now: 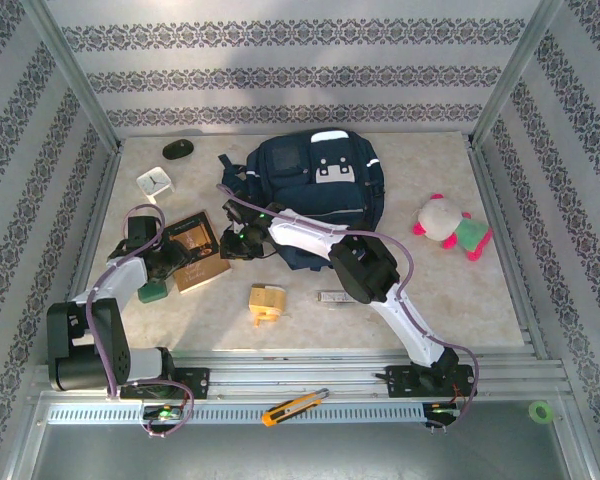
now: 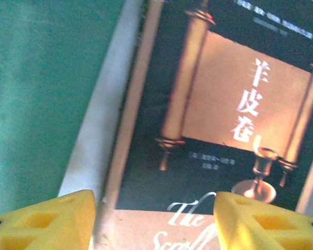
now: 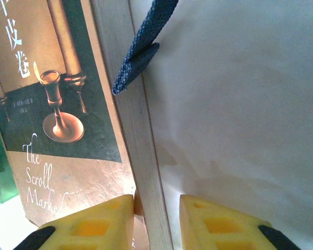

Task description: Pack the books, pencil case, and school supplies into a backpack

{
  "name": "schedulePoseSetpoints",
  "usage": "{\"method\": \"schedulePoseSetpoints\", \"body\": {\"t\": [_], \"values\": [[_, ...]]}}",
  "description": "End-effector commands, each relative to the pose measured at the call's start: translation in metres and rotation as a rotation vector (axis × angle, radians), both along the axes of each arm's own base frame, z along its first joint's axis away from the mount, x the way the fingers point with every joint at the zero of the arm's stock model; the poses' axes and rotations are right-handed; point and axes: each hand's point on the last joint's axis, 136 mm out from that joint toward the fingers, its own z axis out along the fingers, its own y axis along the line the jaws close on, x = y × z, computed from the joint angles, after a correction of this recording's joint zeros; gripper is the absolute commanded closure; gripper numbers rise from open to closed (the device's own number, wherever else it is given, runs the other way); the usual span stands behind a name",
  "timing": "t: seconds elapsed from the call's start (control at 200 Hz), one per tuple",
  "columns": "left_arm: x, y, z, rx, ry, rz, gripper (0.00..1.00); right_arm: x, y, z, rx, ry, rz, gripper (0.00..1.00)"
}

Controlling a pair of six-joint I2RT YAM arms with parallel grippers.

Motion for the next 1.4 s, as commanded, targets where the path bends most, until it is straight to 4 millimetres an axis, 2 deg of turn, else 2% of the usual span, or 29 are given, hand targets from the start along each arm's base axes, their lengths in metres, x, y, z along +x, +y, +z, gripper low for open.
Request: {"method": "schedulePoseSetpoints", "body": {"t": [0.0, 0.055, 0.18, 0.28, 0.725, 1.054, 1.394], "values": [[-0.019, 0.019, -0.006, 0.101, 0.063, 0.030, 0.38, -0.004, -0.007, -0.019, -0.068, 0.014, -0.004, 0.74], [-0.016, 0.016, -0.006, 0.091, 0.044, 0.012, 0.37, -0.005, -0.007, -0.020, -0.068, 0.017, -0.002, 0.75], [0.002, -0.005, 0.001, -0.014, -0.053, -0.054, 0.36, -0.005, -0.007, -0.020, -0.064, 0.021, 0.000, 0.77], [0.006, -0.011, 0.000, -0.061, -0.074, -0.053, 0.37, -0.006, -0.006, -0.019, -0.056, 0.027, 0.007, 0.78], [-0.012, -0.004, -0.035, -0.032, 0.082, -0.030, 0.34, -0.008, -0.004, -0.019, -0.055, 0.039, 0.016, 0.80], [-0.020, -0.012, -0.033, -0.069, 0.073, -0.034, 0.34, -0.010, -0.003, -0.018, -0.052, 0.043, 0.023, 0.81], [-0.032, 0.000, -0.030, 0.001, 0.118, -0.009, 0.31, -0.012, 0.000, -0.012, -0.038, 0.045, 0.028, 0.81]]}}
